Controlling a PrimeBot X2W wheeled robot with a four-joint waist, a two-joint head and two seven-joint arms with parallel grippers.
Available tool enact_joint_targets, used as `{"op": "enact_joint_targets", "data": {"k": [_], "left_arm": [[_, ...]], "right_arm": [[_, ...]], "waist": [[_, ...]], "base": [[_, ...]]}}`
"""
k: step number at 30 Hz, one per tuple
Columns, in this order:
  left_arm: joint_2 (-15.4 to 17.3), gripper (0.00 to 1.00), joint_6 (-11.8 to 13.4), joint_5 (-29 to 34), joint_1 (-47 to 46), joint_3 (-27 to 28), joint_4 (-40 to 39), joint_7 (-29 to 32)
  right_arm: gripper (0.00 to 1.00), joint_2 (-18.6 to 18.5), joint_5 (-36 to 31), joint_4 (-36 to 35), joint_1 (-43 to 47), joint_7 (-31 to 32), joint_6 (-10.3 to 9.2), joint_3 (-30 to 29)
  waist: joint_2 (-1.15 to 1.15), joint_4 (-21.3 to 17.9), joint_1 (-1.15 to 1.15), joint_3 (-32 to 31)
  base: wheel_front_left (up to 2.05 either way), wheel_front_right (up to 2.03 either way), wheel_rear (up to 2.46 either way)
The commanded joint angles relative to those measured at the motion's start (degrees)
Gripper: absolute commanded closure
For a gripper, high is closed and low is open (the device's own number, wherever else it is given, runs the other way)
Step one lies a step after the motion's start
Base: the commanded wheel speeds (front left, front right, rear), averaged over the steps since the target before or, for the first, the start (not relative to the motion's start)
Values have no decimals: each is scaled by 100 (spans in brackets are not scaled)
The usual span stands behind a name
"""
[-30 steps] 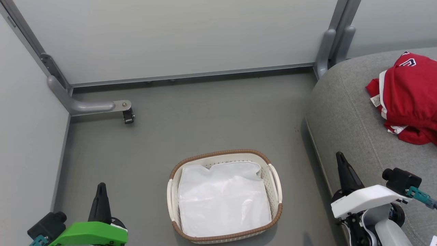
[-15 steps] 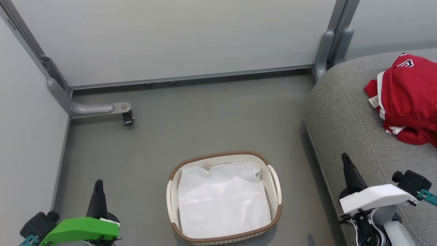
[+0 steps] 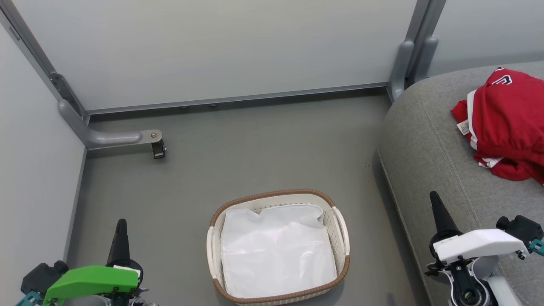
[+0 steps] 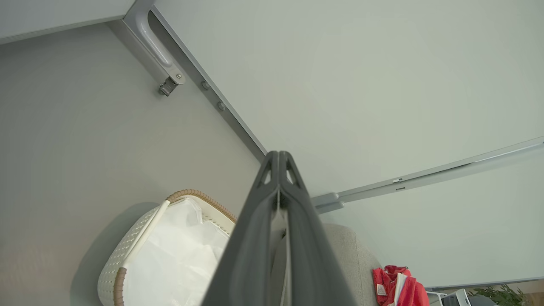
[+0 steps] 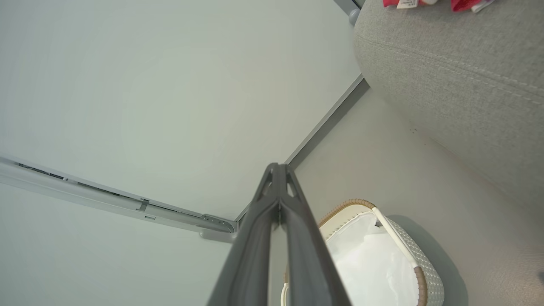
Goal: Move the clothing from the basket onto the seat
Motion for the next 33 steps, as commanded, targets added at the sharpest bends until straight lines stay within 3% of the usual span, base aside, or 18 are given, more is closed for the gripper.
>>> {"op": "enact_joint_targets", "data": {"k": [1, 33], "left_arm": [[44, 100, -24, -138, -171, 35, -54, 29], [48, 100, -111, -1676, -345, 226, -38, 479]], "right_arm": [[100, -43, 175, -75, 5, 39, -4, -40], [100, -37, 1910, -97, 51, 500, -4, -310]], "waist": [[0, -2, 0, -4], [0, -51, 0, -103]], "base": [[0, 0, 0], [0, 0, 0]]}}
